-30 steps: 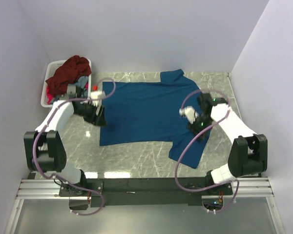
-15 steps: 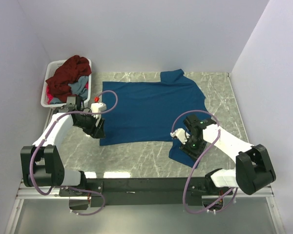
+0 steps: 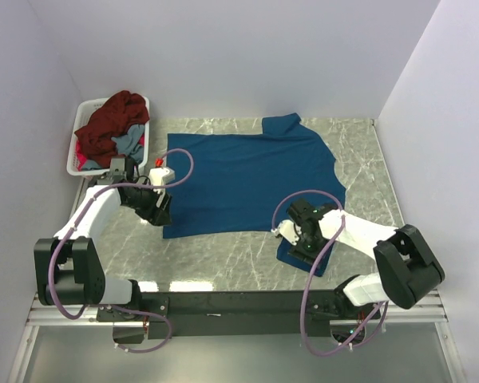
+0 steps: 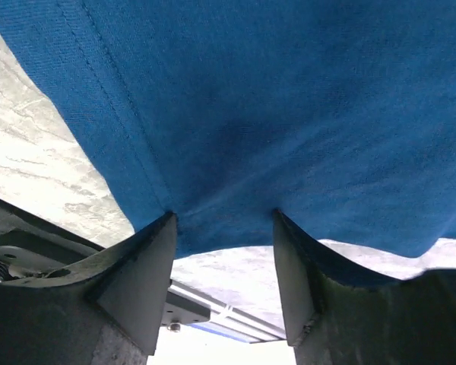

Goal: Fold and stack the t-shirts
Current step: Flatten the tshirt out

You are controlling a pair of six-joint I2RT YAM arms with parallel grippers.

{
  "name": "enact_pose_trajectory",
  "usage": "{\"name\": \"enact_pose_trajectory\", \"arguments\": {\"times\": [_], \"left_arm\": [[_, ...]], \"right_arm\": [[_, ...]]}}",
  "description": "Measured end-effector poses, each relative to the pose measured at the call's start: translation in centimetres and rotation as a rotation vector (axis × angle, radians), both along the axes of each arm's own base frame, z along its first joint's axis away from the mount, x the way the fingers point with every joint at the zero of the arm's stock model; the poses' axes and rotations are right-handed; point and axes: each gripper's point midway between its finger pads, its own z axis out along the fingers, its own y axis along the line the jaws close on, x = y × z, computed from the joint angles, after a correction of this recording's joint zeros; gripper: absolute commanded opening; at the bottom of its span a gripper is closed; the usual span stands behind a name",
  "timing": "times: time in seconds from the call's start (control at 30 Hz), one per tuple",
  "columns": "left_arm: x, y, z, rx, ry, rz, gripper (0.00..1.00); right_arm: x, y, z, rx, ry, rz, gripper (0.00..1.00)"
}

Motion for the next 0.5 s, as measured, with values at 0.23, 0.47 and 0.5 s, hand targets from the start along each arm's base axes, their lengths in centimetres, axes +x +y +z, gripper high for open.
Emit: {"name": "enact_pose_trajectory", "arguments": {"times": [0.23,0.47,0.5], "left_arm": [[-1.0,-0.6,-1.8,0.039,-0.004,-0.087,0.69],[-4.5,-1.6,-5.1,0.111,0.01,-0.257,0.63],[-4.4,-1.6,-5.2,0.121,0.0,-0.267,0.63]], "right_arm": [[-0.4,-0.3,-0.2,-0.046,0.038,0.026,0.21],[-0.6,-0.6,0.0,-0.067,0.063,0.046,0.0],[-0.6,-0.5,0.1,-0.063,0.063,0.046,0.0]]}}
